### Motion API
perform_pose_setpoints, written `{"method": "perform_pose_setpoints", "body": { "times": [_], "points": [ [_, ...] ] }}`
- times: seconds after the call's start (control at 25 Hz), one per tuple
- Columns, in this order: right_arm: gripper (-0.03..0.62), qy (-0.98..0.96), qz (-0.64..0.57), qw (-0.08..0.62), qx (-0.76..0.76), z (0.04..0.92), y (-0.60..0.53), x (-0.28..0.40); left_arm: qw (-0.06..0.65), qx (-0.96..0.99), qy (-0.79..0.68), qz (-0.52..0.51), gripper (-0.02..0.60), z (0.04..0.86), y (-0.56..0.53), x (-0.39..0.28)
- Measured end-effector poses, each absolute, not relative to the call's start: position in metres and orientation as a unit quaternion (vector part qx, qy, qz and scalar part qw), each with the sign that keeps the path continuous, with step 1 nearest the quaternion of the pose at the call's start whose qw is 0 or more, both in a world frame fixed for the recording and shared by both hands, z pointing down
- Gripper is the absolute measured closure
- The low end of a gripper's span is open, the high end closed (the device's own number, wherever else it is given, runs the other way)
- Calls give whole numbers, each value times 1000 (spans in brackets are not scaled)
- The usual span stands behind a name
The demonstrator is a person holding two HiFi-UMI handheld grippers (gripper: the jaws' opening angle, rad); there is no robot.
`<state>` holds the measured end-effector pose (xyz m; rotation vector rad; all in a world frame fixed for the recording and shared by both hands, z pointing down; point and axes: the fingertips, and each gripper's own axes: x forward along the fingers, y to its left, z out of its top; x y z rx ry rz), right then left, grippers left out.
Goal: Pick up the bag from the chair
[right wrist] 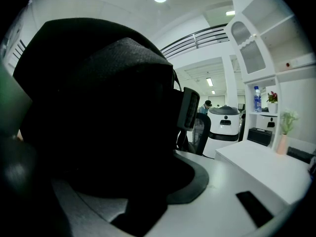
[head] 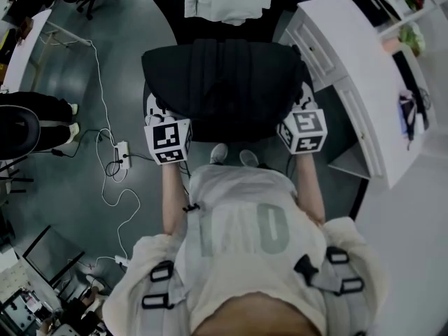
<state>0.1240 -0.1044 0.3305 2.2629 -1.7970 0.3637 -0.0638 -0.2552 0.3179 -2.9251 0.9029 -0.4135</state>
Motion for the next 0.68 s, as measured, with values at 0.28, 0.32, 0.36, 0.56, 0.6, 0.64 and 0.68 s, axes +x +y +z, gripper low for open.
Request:
{"method": "perform_pose_setpoints", "body": {
  "times": [0.28, 0.32, 0.36, 0.56, 0.6, 0.64, 0.68],
  "points": [
    [474, -617, 116, 104, 771, 314, -111, 120, 22, -945, 299, -131, 532, 314, -256, -64],
    [474, -617, 116, 104, 771, 313, -111, 120, 24, -945, 300, -128, 532, 313, -257, -64],
    [473, -617, 116, 103, 771, 313, -112, 120, 26, -945, 301, -124, 532, 312, -258, -63],
    [474, -617, 115, 104, 771, 314, -112, 122, 18, -945, 300, -131, 532, 315, -257, -63],
    [474, -618, 115, 104, 771, 314, -113, 122, 18, -945, 300, -131, 532, 315, -257, -62],
    [474, -618, 114, 104, 771, 314, -113, 122, 19, -945, 300, -130, 532, 316, -258, -62],
    [473, -618, 114, 104, 771, 314, -113, 123, 20, -945, 301, -128, 532, 316, -259, -61]
  ]
}}
